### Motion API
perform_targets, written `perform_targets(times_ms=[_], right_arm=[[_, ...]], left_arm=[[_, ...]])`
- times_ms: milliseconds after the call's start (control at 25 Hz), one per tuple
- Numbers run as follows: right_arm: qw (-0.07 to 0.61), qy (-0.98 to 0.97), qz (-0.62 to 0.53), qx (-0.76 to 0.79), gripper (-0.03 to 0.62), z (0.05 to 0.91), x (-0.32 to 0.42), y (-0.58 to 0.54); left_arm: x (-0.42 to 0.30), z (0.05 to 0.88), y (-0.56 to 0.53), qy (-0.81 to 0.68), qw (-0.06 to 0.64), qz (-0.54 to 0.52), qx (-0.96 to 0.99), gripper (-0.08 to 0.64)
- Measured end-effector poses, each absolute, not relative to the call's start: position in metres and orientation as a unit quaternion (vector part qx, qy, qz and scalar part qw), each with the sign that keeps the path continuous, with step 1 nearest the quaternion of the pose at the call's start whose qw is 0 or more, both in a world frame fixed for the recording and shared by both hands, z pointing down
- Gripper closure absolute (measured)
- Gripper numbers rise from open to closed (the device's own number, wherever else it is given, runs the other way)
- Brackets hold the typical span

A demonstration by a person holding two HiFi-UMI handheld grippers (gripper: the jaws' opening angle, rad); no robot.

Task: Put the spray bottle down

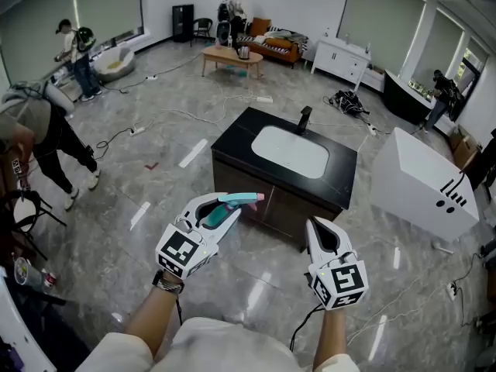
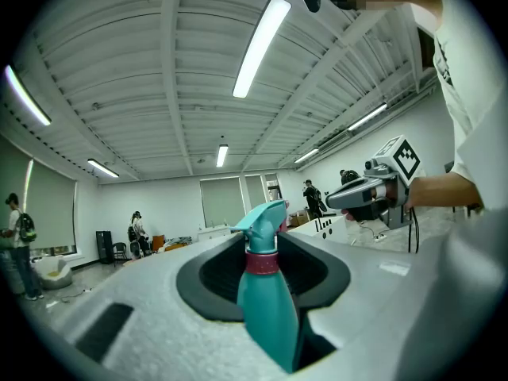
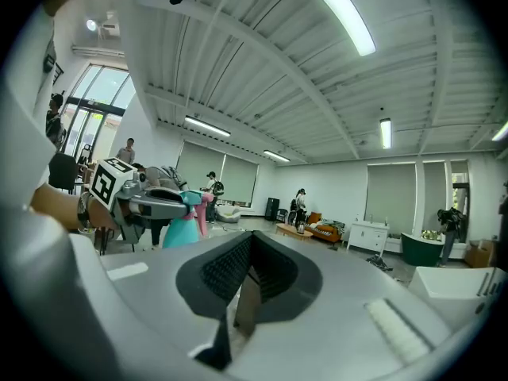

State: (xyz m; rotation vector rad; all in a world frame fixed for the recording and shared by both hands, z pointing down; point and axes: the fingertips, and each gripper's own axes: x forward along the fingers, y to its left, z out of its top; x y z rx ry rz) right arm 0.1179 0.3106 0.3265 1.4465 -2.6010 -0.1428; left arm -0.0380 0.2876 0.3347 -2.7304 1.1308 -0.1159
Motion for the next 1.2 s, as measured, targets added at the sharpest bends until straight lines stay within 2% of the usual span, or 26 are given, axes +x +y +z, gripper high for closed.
perform_targets(times_ms=[560,1200], right_arm=[[0.078,-0.876,-0.024,0.475,0.586,0.345,0.133,0.258],[0.081,-0.866,-0.024,0.492,0.586,0.345,0.123,0.058]], left_arm=[[-0.019,0.357,0.239,0.380,0.079,-0.035,-0.921,0.426],[-0.031,0.368,0.022,0.354,0.065,-0.033,-0.932,0.426]])
